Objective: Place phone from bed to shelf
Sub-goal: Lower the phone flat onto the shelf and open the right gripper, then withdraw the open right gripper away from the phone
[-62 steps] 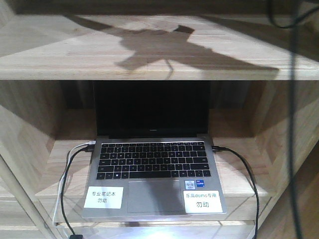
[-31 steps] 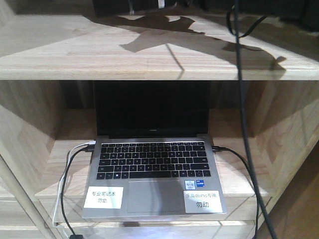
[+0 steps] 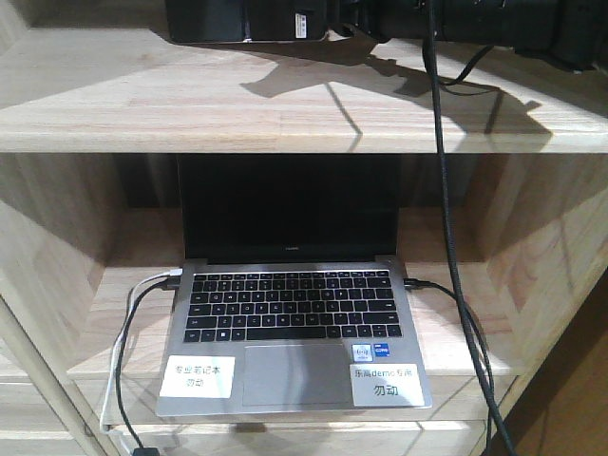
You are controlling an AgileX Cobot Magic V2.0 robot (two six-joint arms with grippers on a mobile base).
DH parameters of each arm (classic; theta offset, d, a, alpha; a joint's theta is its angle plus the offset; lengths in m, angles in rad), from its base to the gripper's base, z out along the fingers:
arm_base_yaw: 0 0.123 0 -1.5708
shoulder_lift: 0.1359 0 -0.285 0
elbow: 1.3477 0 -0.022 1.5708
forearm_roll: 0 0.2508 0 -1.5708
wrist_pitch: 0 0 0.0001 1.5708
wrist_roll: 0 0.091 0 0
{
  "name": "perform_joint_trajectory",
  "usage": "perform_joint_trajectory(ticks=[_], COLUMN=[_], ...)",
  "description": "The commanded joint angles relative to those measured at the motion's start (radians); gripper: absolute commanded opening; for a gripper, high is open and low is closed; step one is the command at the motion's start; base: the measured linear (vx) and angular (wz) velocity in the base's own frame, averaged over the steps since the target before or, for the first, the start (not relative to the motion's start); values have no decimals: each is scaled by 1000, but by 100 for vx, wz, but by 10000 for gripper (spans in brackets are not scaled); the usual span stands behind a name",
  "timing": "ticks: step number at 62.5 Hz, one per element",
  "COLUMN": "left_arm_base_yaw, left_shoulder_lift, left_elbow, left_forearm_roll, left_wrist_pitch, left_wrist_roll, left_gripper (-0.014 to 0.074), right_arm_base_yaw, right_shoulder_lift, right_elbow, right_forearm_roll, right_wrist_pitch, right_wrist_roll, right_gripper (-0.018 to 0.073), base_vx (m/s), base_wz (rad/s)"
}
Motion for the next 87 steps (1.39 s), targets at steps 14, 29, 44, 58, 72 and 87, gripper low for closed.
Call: perform_joint_trajectory(ticks=[14, 29, 44, 58, 72, 87], left_arm_base_yaw=[-3, -3, -3, -3, -3, -3], left_shoulder_lift=[-5, -5, -5, -5, -5, -5], left_elbow=[1, 1, 1, 1, 1, 1], left_forearm_roll=[-6, -6, -6, -6, -6, -6], left_wrist_pitch=[-68, -68, -68, -68, -68, -68], left_wrist_roll=[-4, -4, -4, -4, -4, -4], left_gripper=[1, 1, 1, 1, 1, 1], right_arm_base_yaw=[-1, -1, -1, -1, -1, -1], right_shoulder_lift=[-40, -40, -41, -65, -121, -198], right_elbow=[-30, -30, -30, -30, -30, -30], right_forearm_roll=[-4, -8, -69, -103, -145, -231], right_wrist_pitch=[-8, -47, -50, -49, -45, -39], right_wrist_roll=[-3, -3, 8, 27, 31, 108], right_gripper=[257, 562, 664, 627, 570, 496], base_vx=[0, 0, 0, 0, 0, 0], base_wz=[0, 0, 0, 0, 0, 0])
